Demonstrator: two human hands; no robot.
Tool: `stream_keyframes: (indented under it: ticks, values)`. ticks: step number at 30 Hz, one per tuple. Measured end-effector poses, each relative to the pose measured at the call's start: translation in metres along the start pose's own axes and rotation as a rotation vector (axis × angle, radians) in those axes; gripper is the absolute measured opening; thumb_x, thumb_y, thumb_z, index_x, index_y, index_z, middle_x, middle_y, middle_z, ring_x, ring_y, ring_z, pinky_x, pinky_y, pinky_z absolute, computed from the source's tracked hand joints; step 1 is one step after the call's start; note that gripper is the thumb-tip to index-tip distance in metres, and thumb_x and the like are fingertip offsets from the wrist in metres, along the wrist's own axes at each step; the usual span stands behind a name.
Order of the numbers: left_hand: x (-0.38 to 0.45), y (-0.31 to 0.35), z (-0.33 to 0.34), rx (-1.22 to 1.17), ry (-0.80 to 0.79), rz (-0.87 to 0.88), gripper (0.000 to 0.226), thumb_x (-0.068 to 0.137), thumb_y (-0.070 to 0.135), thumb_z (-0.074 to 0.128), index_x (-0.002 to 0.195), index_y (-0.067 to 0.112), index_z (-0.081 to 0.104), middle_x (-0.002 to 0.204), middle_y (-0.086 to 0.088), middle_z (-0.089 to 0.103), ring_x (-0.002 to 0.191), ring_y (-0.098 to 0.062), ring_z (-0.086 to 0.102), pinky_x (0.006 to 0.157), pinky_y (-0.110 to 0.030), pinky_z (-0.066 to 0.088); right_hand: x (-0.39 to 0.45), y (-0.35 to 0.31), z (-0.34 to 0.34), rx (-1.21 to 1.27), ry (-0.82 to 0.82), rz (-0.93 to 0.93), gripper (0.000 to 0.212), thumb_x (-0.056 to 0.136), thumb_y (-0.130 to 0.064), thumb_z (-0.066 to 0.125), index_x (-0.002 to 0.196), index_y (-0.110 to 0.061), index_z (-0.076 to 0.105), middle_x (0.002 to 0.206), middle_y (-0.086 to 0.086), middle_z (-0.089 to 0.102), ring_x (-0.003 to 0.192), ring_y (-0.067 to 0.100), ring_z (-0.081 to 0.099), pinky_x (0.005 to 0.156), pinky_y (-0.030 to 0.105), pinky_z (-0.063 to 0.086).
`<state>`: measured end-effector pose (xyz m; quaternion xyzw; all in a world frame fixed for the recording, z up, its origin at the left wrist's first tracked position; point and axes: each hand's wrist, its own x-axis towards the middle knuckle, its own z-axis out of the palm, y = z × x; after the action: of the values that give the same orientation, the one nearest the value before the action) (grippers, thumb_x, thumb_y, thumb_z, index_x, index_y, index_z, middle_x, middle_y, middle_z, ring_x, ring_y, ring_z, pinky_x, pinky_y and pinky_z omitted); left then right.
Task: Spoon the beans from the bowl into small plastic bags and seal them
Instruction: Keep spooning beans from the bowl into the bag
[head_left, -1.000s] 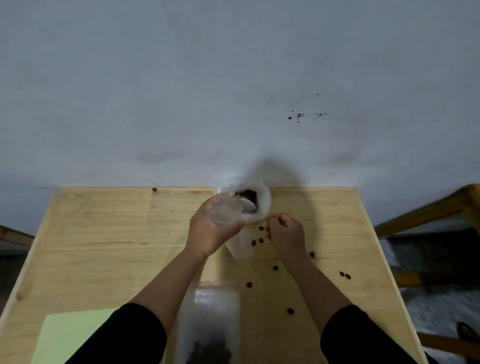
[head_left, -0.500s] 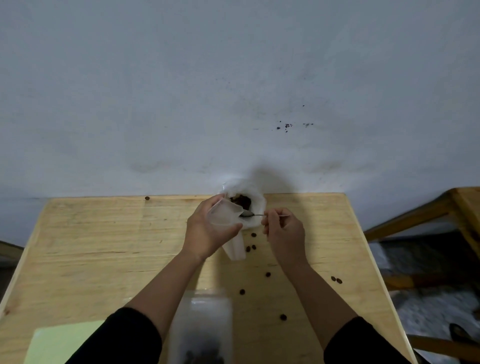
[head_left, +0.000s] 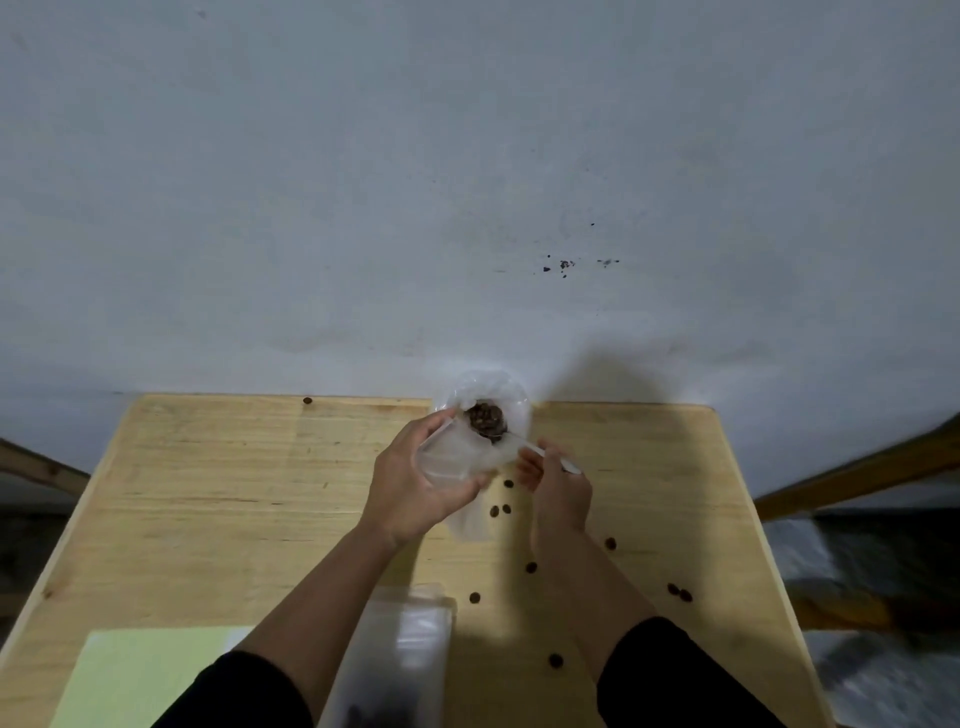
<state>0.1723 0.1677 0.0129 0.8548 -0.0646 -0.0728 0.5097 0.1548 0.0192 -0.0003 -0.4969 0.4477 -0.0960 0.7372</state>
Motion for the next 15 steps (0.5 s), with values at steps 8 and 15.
stream_keyframes:
  ticks: [8,15]
  values:
    - [0.005,-0.005,0.007,0.039,0.09,-0.029,0.079,0.059,0.033,0.086,0.128,0.028,0.048,0.129,0.01,0.054,0.117,0.0,0.047,0.096,-0.009,0.034,0.016,-0.019,-0.015,0.013,-0.034,-0.021,0.025,0.096,-0.009,0.042,0.082,-0.006,0.063,0.066,0.01,0.063,0.041,0.007,0.058,0.042,0.017,0.047]
    - [0.005,-0.003,0.01,0.016,0.109,-0.07,0.08,0.061,0.032,0.086,0.131,0.025,0.047,0.128,0.013,0.05,0.118,-0.003,0.045,0.102,-0.029,0.041,0.013,-0.046,-0.017,0.025,-0.084,-0.1,0.029,0.095,-0.007,0.04,0.076,-0.007,0.063,0.052,0.003,0.061,0.038,0.009,0.051,0.038,0.019,0.042]
